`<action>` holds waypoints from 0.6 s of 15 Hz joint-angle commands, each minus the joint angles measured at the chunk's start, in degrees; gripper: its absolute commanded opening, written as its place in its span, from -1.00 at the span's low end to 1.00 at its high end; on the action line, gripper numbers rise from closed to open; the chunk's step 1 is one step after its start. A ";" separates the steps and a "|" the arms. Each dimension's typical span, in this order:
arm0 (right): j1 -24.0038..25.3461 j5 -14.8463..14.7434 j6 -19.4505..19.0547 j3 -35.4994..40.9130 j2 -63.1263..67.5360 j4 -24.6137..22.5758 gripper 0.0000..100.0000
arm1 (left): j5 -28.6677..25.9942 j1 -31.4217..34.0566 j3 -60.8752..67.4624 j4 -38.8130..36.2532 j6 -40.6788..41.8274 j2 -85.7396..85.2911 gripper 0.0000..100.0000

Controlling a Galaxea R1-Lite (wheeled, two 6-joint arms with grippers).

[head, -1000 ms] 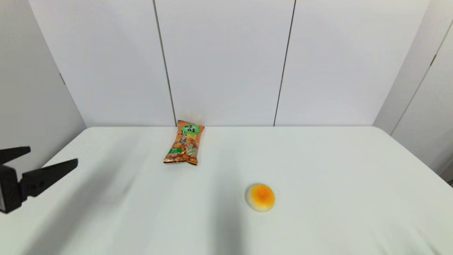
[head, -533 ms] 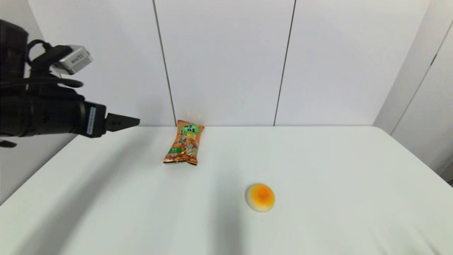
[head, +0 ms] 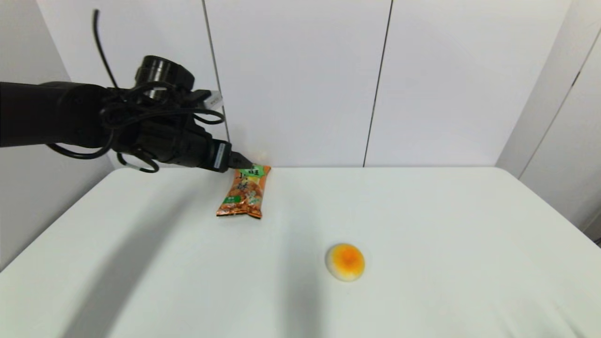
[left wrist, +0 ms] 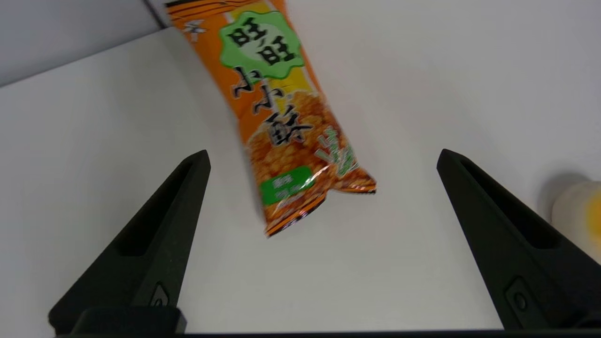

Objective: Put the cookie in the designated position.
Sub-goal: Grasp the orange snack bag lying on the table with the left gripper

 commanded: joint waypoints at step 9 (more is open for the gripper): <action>0.00 0.01 -0.09 0.44 0.07 -0.02 1.00 | 12.96 -2.61 -12.30 1.70 -9.22 17.19 1.00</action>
